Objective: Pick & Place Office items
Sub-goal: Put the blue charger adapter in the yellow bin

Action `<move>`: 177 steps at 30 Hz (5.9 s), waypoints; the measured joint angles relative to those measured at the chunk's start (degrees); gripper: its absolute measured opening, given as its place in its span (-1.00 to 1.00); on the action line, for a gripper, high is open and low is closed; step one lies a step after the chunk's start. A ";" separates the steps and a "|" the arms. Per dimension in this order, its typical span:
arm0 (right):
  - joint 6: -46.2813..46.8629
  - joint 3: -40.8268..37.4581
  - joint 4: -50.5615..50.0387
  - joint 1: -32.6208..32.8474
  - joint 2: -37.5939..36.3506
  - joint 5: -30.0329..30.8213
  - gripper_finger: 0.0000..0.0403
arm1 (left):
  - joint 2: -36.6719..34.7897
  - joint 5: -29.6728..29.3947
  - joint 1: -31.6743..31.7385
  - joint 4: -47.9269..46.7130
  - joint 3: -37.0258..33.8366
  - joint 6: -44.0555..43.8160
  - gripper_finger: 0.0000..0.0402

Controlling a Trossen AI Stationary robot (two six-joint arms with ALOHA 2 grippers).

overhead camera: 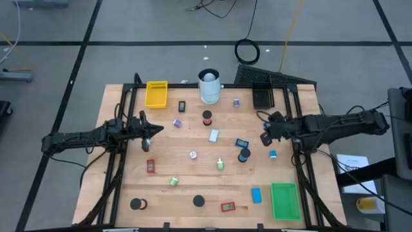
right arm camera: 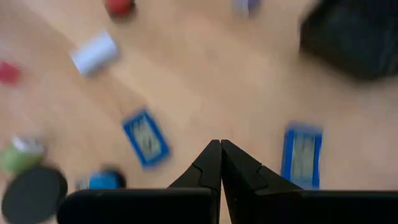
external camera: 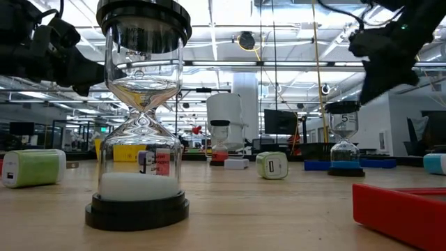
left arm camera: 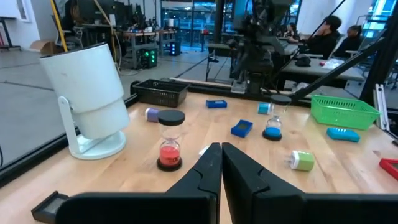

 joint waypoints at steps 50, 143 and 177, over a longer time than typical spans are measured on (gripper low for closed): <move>47.14 -5.86 -3.08 28.34 25.56 -4.69 0.22 | 14.02 -0.02 0.00 8.91 0.00 1.13 -0.86; -92.48 20.42 75.81 10.66 58.12 29.33 -0.29 | 77.48 -7.67 -10.86 44.69 25.27 -23.02 0.59; -97.03 20.38 82.17 11.82 60.03 29.97 -0.11 | 81.47 -6.76 -10.65 43.32 28.44 -20.82 -0.30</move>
